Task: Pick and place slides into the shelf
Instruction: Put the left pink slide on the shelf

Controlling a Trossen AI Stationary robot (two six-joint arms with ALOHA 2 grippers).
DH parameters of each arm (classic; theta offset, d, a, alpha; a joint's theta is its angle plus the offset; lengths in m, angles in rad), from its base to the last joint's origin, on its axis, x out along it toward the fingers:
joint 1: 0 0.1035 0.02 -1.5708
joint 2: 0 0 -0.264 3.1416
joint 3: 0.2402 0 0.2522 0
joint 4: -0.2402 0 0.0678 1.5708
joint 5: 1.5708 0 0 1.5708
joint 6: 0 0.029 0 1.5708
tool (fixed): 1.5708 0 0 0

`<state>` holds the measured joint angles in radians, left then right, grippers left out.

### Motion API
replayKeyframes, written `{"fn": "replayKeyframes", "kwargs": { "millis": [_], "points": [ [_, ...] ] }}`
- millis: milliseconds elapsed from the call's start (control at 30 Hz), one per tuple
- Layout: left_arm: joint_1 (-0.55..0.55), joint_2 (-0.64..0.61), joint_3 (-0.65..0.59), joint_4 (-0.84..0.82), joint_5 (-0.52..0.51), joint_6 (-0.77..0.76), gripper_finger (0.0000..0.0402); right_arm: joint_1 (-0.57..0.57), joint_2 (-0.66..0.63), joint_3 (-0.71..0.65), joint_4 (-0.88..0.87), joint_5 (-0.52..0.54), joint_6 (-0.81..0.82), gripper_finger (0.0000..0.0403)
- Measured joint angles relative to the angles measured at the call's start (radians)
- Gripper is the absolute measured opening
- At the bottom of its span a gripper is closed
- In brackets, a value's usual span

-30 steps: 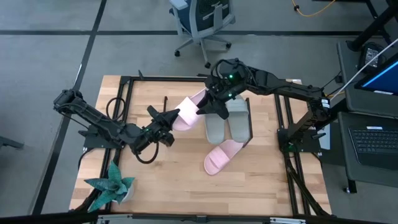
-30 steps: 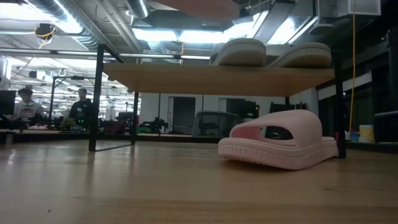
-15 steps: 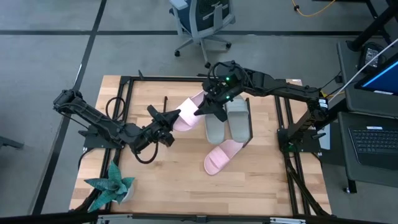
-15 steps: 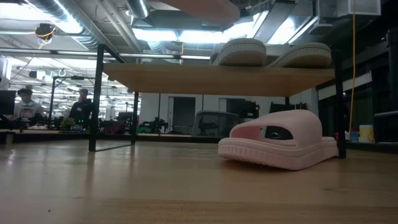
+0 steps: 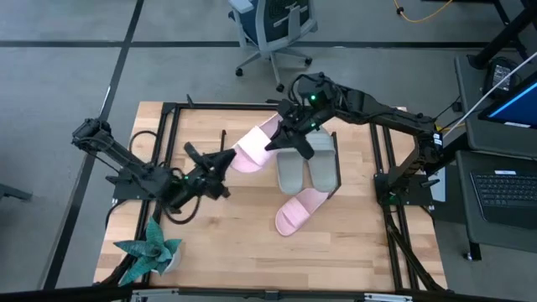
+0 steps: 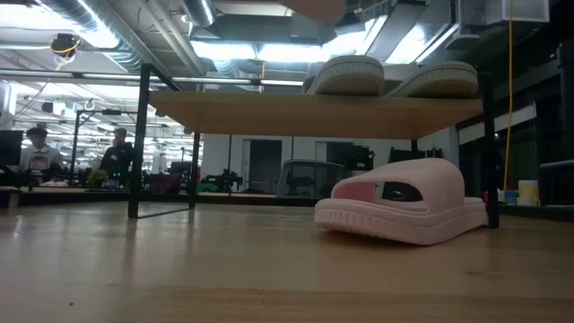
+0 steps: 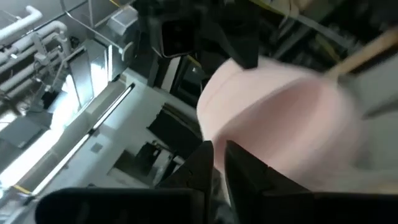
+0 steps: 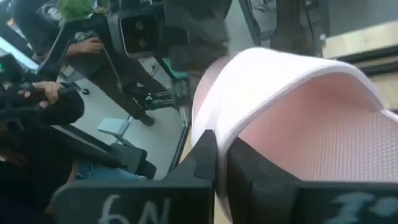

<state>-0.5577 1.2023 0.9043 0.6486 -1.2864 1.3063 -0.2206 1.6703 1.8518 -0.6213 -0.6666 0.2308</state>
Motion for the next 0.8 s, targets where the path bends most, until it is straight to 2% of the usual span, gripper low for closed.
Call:
{"fn": "replayKeyframes", "kwargs": {
  "millis": [167,333,433,533,600,733,800],
  "points": [
    [-0.068,-0.053,0.0,-0.002,0.002,-0.079,0.0017,-0.015,0.0,0.044,-0.066,-0.001,-0.058,0.0015],
    [-0.151,-0.1,0.001,-0.013,0.058,-0.096,0.0002,-0.025,0.0,0.046,-0.067,-0.066,-0.081,0.0015],
    [-0.185,-0.108,0.066,-0.118,0.089,-0.134,0.0001,-0.031,0.0,0.046,-0.067,-0.072,-0.082,0.0015],
    [-0.191,-0.108,0.167,-0.337,0.137,-0.249,0.0,-0.039,0.0,0.046,-0.066,-0.071,-0.083,0.0015],
    [-0.174,-0.106,0.24,-0.554,0.253,-0.417,0.0,-0.041,0.0,0.046,-0.066,-0.073,-0.086,0.0015],
    [-0.084,-0.105,0.378,-0.982,0.744,-0.798,0.0,-0.04,0.0,0.046,-0.065,-0.096,-0.109,0.0015],
    [-0.03,-0.105,0.42,-1.079,0.872,-0.937,0.0,-0.04,0.0,0.046,-0.065,-0.099,-0.109,0.0015]
  ]
}}
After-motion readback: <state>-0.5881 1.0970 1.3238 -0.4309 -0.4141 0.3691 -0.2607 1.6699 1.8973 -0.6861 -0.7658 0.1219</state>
